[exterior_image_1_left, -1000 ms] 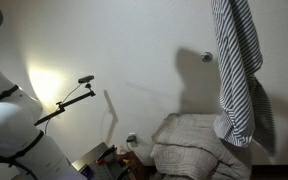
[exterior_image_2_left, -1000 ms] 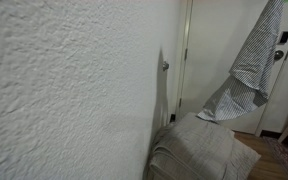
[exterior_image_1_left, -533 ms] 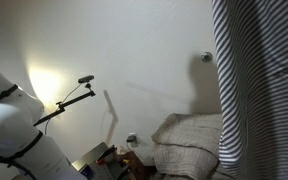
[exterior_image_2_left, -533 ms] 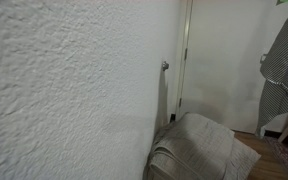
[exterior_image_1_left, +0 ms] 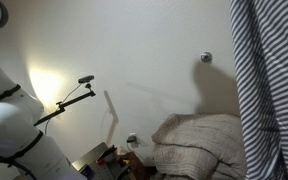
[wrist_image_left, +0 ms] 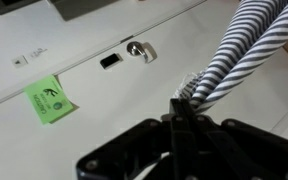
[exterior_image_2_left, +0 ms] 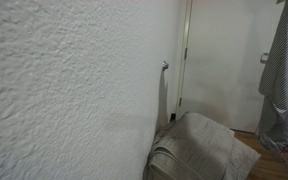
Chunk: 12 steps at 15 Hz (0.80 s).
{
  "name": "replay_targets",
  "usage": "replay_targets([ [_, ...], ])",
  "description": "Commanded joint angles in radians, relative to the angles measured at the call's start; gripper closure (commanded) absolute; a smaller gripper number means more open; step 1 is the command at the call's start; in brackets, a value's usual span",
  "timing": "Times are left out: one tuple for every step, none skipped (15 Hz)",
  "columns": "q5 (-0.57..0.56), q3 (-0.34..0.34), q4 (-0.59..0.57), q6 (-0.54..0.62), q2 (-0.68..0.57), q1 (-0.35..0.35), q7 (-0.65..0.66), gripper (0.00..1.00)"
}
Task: Unfold the striped garment
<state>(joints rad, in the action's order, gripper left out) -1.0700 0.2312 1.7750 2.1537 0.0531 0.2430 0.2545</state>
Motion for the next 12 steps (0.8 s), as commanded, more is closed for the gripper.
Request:
replay_targets([
  [0.020, -0.013, 0.043, 0.076, -0.028, -0.023, -0.085, 0.99],
  [0.031, -0.019, 0.056, 0.105, -0.042, -0.029, -0.112, 0.99],
  [0.041, -0.026, 0.068, 0.126, -0.059, -0.036, -0.140, 0.99],
  [0.058, -0.036, 0.092, 0.145, -0.069, -0.046, -0.165, 0.99],
  [0.069, -0.048, 0.115, 0.164, -0.082, -0.057, -0.183, 0.99],
  [0.076, -0.062, 0.137, 0.172, -0.095, -0.069, -0.201, 0.99],
  [0.083, -0.075, 0.157, 0.187, -0.110, -0.081, -0.217, 0.99],
  [0.093, -0.088, 0.165, 0.199, -0.135, -0.092, -0.237, 0.99],
  [0.098, -0.104, 0.185, 0.199, -0.149, -0.107, -0.254, 0.99],
  [0.100, -0.118, 0.201, 0.202, -0.163, -0.119, -0.274, 0.99],
  [0.097, -0.134, 0.223, 0.203, -0.172, -0.135, -0.291, 0.99],
  [0.094, -0.148, 0.234, 0.199, -0.186, -0.147, -0.313, 0.99],
])
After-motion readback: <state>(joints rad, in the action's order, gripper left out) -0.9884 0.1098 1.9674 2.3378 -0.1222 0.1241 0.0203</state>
